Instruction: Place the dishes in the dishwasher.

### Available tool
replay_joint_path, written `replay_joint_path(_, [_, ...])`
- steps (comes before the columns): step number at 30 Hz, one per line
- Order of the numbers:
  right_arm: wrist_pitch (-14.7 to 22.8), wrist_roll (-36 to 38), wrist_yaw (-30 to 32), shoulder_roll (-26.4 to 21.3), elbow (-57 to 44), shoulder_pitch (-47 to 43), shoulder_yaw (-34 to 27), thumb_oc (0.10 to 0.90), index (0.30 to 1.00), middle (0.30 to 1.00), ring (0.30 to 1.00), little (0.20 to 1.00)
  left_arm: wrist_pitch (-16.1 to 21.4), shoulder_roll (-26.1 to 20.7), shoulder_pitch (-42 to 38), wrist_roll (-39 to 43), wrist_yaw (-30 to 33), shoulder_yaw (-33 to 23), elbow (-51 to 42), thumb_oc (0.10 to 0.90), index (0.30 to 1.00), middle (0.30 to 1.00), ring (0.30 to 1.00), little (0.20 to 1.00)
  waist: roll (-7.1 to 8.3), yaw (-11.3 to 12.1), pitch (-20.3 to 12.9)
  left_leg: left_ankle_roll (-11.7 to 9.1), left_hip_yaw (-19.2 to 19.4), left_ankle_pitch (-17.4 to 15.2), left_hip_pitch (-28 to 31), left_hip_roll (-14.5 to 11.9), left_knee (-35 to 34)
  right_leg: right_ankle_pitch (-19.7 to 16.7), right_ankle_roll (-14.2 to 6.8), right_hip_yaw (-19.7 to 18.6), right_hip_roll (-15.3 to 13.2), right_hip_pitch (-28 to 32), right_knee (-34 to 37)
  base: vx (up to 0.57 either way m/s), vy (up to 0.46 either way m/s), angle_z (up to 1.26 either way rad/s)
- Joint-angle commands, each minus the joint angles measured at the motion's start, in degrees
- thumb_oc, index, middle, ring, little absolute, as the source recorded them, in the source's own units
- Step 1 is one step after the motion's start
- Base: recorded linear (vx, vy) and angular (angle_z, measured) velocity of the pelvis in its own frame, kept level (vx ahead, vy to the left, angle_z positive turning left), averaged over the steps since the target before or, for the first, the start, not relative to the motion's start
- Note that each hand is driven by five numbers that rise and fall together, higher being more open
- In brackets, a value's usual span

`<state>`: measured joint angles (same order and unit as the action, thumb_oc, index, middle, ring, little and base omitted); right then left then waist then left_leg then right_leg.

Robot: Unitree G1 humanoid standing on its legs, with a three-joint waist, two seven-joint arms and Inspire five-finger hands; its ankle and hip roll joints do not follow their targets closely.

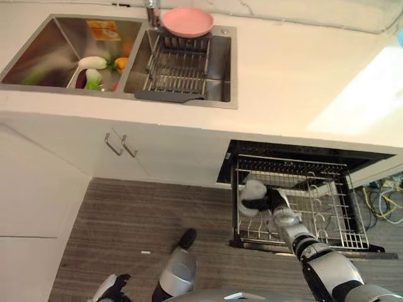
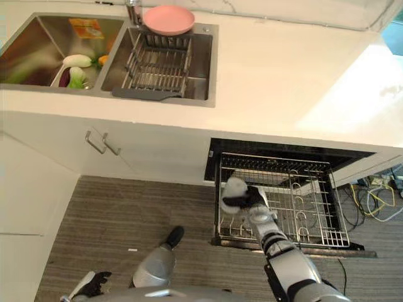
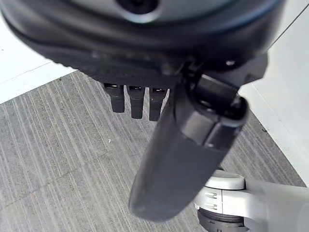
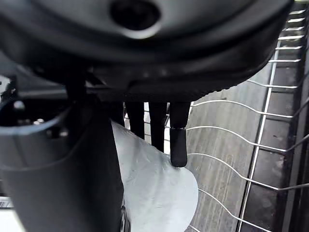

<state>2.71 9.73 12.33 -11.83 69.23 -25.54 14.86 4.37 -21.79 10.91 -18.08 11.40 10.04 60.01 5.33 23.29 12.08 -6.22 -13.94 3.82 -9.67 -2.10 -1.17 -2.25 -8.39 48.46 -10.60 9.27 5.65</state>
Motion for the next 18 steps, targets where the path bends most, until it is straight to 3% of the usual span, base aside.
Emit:
replay_joint_path(1, [0.0,-4.1,2.7,-3.4,0.3,1.7,-0.9,0.4,0.3,0.3,0.3,0.3,0.0,-2.2,-1.2,-1.8,2.9,3.1,2.1,0.8,0.9,0.9,0.9,0.9,-2.26,0.4,-3.4,-2.1,5.7,-0.4,3.2,-4.6,-3.7,3.1,-2.1,-0.6,-0.6,1.8,-0.9,0.0,0.021,0.16])
replay_joint_path(2, [0.1,-4.2,2.7,-3.4,0.4,1.7,-0.9,0.496,0.444,0.444,0.444,0.444,0.0,-2.2,-1.1,-1.8,2.9,3.1,2.1,0.8,0.9,0.9,0.9,0.9,-2.26,0.4,-3.5,-2.1,5.6,-0.4,3.1,-4.6,-3.7,3.1,-2.1,-0.5,-0.6,1.8,-0.9,0.01,0.01,0.13])
replay_joint_path(3, [-0.1,-4.8,3.0,-3.3,1.2,2.4,-1.4,0.496,0.444,0.444,0.444,0.444,-0.1,-2.3,-1.0,-2.2,3.1,3.2,2.1,0.8,0.9,0.9,0.9,0.9,-2.35,0.4,-3.6,-2.1,5.6,-0.4,3.1,-4.5,-3.7,3.1,-2.1,-0.3,-0.7,1.8,-1.0,0.01,0.019,0.17])
replay_joint_path(4, [-0.2,-5.8,3.4,-3.2,1.7,2.9,-1.4,0.8,0.9,0.9,0.9,0.9,-0.3,-2.3,-0.9,-2.6,3.3,3.4,2.2,0.8,0.9,0.9,0.9,0.9,-2.45,0.3,-3.8,-2.1,5.6,-0.4,3.1,-4.5,-3.7,3.1,-2.1,-0.3,-0.8,1.8,-1.0,0.01,0.026,0.16])
replay_joint_path(12, [-0.2,-12.6,6.4,-5.5,-3.5,2.1,0.7,0.8,0.9,0.9,0.9,0.9,-0.5,-1.1,-0.9,-2.1,4.5,3.4,2.5,0.8,0.9,0.9,0.9,0.9,-3.02,-1.5,-3.9,-1.9,7.6,-0.7,4.5,-4.8,-3.6,2.7,-2.4,-2.0,-1.5,1.5,-1.2,-0.01,0.016,0.0])
replay_joint_path(16, [1.4,-12.3,8.1,-8.7,-21.1,4.0,-0.8,0.8,0.9,0.9,0.9,0.9,-1.0,1.0,-0.8,0.5,4.5,1.3,3.3,0.8,0.9,0.9,0.9,0.9,-3.32,-4.5,-4.0,-1.7,10.3,-1.4,6.3,-5.5,-3.7,2.6,-2.2,-4.5,-1.7,1.4,-1.1,-0.01,0.022,-0.36])
replay_joint_path(17, [1.2,-12.3,8.0,-8.8,-21.6,4.4,-0.9,0.8,0.9,0.9,0.9,0.9,-1.0,1.1,-0.8,0.5,4.5,1.3,3.3,0.8,0.9,0.9,0.9,0.9,-3.39,-4.4,-4.1,-1.7,10.3,-1.4,6.4,-5.5,-3.7,2.6,-2.2,-4.6,-1.8,1.4,-1.1,0.0,-0.002,-0.41])
replay_joint_path(18, [2.4,-12.5,7.6,-10.1,-30.8,6.6,-1.7,0.8,0.9,0.9,0.9,0.9,-1.0,1.9,-0.5,1.4,4.5,0.3,2.6,0.8,0.9,0.9,0.9,0.9,-3.49,-5.8,-4.0,-1.6,11.4,-1.7,7.3,-5.9,-3.6,2.6,-2.2,-5.7,-1.8,1.2,-1.2,0.0,-0.005,-0.4])
